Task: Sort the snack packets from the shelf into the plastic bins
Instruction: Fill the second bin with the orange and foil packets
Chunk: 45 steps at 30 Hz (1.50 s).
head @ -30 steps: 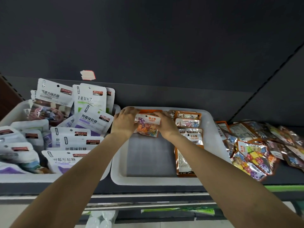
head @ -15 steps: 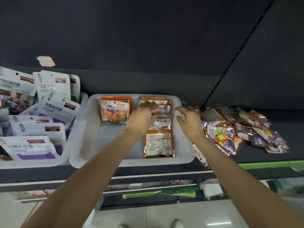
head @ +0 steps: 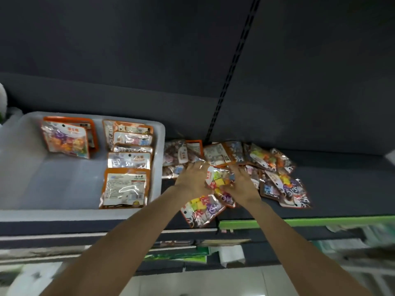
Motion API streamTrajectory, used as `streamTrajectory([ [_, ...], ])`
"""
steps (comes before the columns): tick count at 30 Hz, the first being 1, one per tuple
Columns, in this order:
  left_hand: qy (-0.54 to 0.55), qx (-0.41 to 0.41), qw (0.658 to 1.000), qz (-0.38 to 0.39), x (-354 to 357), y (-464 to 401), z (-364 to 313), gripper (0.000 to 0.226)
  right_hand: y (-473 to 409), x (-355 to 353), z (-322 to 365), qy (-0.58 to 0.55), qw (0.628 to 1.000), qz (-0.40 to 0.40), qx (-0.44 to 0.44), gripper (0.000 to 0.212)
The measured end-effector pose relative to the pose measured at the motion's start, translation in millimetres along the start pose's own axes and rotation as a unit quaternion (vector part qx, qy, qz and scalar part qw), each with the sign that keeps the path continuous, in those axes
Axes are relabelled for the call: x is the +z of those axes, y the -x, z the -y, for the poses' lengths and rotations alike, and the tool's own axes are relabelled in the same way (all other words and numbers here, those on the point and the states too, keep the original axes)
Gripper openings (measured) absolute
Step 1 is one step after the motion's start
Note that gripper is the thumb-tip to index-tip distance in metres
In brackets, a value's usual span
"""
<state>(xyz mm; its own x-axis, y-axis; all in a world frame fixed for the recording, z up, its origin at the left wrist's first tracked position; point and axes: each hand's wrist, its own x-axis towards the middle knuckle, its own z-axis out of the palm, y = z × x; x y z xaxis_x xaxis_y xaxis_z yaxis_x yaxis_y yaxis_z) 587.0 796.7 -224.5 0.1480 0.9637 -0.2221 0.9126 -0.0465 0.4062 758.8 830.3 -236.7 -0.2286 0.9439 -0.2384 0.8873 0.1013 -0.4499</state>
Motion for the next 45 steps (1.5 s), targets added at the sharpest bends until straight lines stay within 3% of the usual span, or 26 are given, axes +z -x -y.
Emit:
streamTrajectory([
  [4, -0.036, -0.026, 0.998, 0.052, 17, 6, 8, 0.101, -2, -3, -5, 0.053, 0.998, 0.006, -0.023, 0.086],
  [8, 0.034, -0.015, 0.998, 0.053, 19, 11, 16, 0.091, -7, -17, -15, 0.022, 1.000, -0.014, 0.010, 0.059],
  [12, 0.140, -0.056, 0.988, -0.030, 10, 8, 14, 0.055, -4, -36, -20, -0.092, 0.995, -0.035, -0.011, 0.006],
  [15, 0.232, -0.045, 0.970, -0.062, -6, 11, 8, 0.016, 2, -50, -12, -0.116, 0.988, -0.082, -0.058, 0.015],
  [21, 0.265, 0.006, 0.947, -0.182, -61, 41, 3, 0.008, 10, -74, 30, -0.164, 0.966, -0.175, -0.100, 0.009],
  [26, 0.246, -0.069, 0.896, -0.362, -115, 78, 48, 0.006, 13, -78, 91, -0.207, 0.935, -0.244, -0.152, 0.005],
  [30, 0.206, -0.142, 0.866, -0.434, -146, 118, 112, 0.011, 9, -57, 153, -0.222, 0.925, -0.230, -0.207, 0.004],
  [36, 0.168, -0.227, 0.864, -0.416, -171, 153, 221, 0.015, 10, -1, 248, -0.199, 0.926, -0.197, -0.254, 0.007],
  [40, 0.142, -0.214, 0.908, -0.330, -168, 150, 281, 0.014, 13, 34, 296, -0.172, 0.938, -0.184, -0.236, 0.006],
  [45, 0.005, -0.197, 0.951, -0.237, -162, 127, 327, 0.023, 8, 77, 330, -0.131, 0.957, -0.181, -0.185, 0.008],
])
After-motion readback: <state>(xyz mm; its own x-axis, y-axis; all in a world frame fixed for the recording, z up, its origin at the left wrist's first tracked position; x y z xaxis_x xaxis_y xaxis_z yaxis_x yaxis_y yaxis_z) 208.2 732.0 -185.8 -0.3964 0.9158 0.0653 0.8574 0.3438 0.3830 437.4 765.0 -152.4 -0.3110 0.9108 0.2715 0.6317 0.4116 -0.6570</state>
